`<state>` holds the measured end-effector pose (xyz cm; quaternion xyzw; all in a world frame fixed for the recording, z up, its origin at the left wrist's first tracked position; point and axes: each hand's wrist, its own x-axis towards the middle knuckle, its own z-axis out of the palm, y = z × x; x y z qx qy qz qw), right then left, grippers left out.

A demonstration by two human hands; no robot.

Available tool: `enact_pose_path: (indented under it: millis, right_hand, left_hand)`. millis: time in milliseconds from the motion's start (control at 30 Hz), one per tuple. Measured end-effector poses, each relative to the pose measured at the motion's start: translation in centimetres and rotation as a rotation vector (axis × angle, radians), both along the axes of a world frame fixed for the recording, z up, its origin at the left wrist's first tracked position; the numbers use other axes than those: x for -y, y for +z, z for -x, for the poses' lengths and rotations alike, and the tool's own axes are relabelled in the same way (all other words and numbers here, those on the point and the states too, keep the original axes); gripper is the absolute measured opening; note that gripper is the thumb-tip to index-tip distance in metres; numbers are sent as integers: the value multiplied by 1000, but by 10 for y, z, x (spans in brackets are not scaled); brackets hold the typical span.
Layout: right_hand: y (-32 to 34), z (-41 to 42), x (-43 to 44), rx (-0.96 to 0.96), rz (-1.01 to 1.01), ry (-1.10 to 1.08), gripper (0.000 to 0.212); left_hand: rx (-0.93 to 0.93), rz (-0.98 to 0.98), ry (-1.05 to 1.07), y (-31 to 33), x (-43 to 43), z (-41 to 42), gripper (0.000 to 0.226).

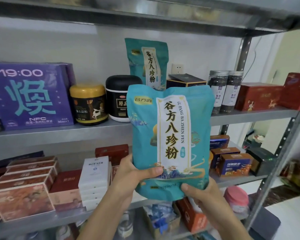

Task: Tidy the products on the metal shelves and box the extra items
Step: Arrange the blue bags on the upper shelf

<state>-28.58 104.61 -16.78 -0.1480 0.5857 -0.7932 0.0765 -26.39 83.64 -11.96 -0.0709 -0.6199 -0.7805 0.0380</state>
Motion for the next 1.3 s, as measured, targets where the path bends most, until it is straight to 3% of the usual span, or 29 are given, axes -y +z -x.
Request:
enact_pose_path:
  millis: [100,200,333,567,600,667,733,800,900,967,1000,1133,1233,1300]
  right_hand:
    - [7,-3,-16,-12,-103,70,89]
    - [7,-1,-22,26,-62,90,98]
    - [-8,-7,-14,83,-43,44,79]
    - [-44,-20,-5,231,-8,-109,60]
    - [-46,-23,-3,244,-17,-154,55]
    - [-51,-26,-1,249,-67,-285,46]
    - [-54,-27,5,220,-156,-461,32]
    - [-59,-29,14,150,-288,-615,30]
    - [-61,-42,27,14,-527,-656,37]
    - [-62,-55,33,-82,-677,-610,68]
    - [-60,-62,37,-168,-746,-596,76]
    - [-58,-85,55,-586,-970,-547,68]
    - [-47,-74,38,-332,-672,-508,64]
    - [-43,-53,11,-40,-499,-471,82]
  left_hand:
    - [25,11,19,-7,3,1,49]
    - [84,77,6,-19,0,1,48]
    - [161,65,-47,-41,-9,-3,49]
    - [282,116,-127,-71,-4,-12,86]
    - [267,172,-71,-75,-6,-13,90]
    - [204,494,234,-84,-14,-15,87]
    - [16,705,446,-91,-26,-21,68]
    - [0,562,263,-98,-40,-24,56]
    - [154,224,-71,-104,-53,-23,94]
    - [211,44,-168,-109,-50,-19,110]
    - [232,-38,-188,-111,-46,-19,109]
    - [422,-381,-140,-119,-36,-16,74]
    - [526,-407,-101,-121,-24,-12,54]
    - [561,-383,-96,-121,-14,-11,56]
